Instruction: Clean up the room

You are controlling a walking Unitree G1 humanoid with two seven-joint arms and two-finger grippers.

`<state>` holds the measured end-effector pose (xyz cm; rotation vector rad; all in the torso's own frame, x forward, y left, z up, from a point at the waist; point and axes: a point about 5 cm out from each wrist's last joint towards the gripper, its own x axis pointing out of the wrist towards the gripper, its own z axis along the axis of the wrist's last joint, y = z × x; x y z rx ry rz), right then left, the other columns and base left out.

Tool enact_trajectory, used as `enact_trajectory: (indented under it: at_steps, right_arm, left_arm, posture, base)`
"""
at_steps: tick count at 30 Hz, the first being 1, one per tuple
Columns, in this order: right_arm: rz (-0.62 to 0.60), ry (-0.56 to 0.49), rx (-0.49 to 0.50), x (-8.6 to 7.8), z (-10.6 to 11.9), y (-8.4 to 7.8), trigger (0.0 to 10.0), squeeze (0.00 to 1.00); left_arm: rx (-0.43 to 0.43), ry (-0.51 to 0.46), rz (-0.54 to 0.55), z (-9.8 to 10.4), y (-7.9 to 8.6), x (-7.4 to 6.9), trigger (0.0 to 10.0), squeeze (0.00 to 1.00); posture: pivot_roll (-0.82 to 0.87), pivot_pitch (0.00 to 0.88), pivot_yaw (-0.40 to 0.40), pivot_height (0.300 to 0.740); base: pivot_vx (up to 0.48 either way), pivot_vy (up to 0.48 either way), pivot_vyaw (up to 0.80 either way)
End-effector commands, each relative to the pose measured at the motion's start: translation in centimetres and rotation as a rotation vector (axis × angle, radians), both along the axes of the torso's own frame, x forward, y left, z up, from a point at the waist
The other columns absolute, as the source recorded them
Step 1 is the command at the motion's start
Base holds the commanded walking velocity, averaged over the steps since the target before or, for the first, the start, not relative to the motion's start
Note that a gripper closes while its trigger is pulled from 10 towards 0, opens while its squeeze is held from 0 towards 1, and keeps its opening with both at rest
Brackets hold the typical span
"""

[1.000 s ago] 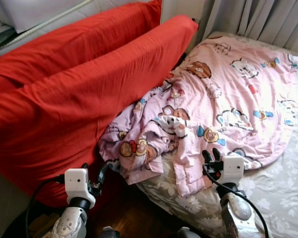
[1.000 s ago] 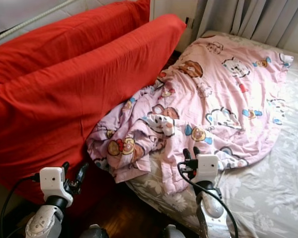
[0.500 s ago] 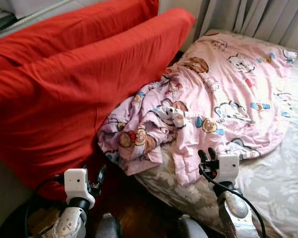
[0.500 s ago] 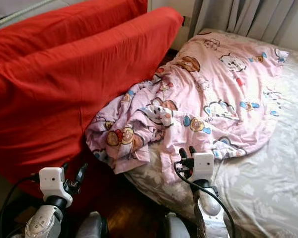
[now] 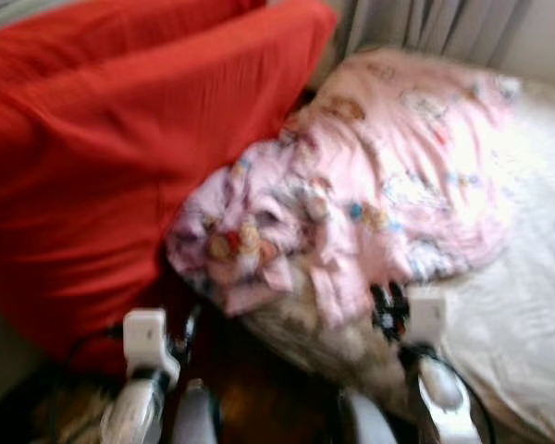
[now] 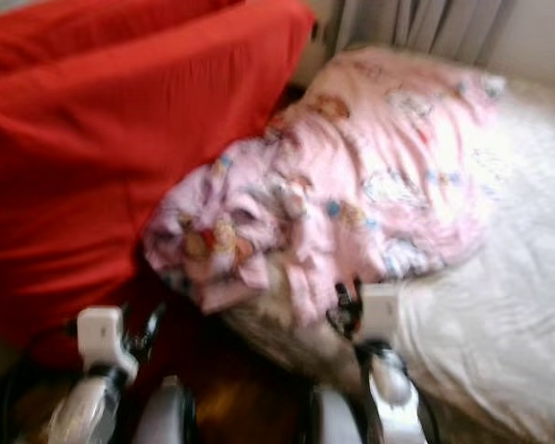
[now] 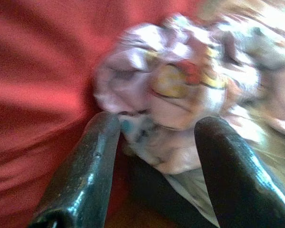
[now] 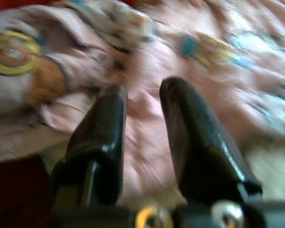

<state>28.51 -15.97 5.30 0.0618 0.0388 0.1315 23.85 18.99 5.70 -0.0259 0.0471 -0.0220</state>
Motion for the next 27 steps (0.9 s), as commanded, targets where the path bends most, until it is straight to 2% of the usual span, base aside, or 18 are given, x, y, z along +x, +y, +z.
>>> enact_trajectory:
  at_steps: [1,7,10,18,21,23,27]
  right_arm:
    - [-0.003,0.047,0.011,-0.89,-1.21,0.07,10.0,0.00]
    - [0.012,0.071,-0.006,-0.70,-1.43,0.32,10.0,0.00]
    - [0.007,0.049,0.009,-0.78,-1.32,0.19,10.0,0.00]
    - [0.014,0.077,-0.010,-0.54,-1.49,0.24,10.0,0.00]
    - [0.028,0.083,-0.009,-0.39,-1.53,0.46,10.0,0.00]
    - [0.027,0.045,-0.007,-0.44,-1.24,0.43,10.0,0.00]
    - [0.027,0.061,-0.001,-0.41,-1.43,0.47,10.0,0.00]
  left_arm:
    - [0.006,0.035,-0.001,-0.66,0.18,-0.48,10.0,0.00]
    - [0.005,0.031,-0.002,-0.57,0.13,-0.36,10.0,0.00]
    - [0.003,0.028,-0.002,-0.47,0.09,-0.27,10.0,0.00]
    - [-0.003,0.025,-0.001,-0.44,0.04,-0.13,10.0,0.00]
    - [-0.005,0.022,0.002,-0.40,-0.01,-0.04,10.0,0.00]
    - [-0.006,0.023,0.003,-0.43,-0.05,-0.03,10.0,0.00]
    - [-0.004,0.025,0.002,-0.44,-0.08,-0.04,10.0,0.00]
  posture:
    - [0.03,0.168,-0.033,0.631]
    - [0.03,0.163,-0.033,0.616]
    - [0.03,0.166,-0.033,0.616]
    - [0.03,0.178,-0.040,0.616]
    - [0.03,0.182,-0.042,0.596]
    - [0.03,0.183,-0.044,0.576]
    - [0.03,0.187,-0.047,0.576]
  base:
    - [0.000,0.000,0.00]
    - [0.000,0.000,0.00]
    - [0.000,0.000,0.00]
    - [0.000,0.000,0.00]
    - [0.000,0.000,0.00]
    - [0.000,0.000,0.00]
    - [0.000,0.000,0.00]
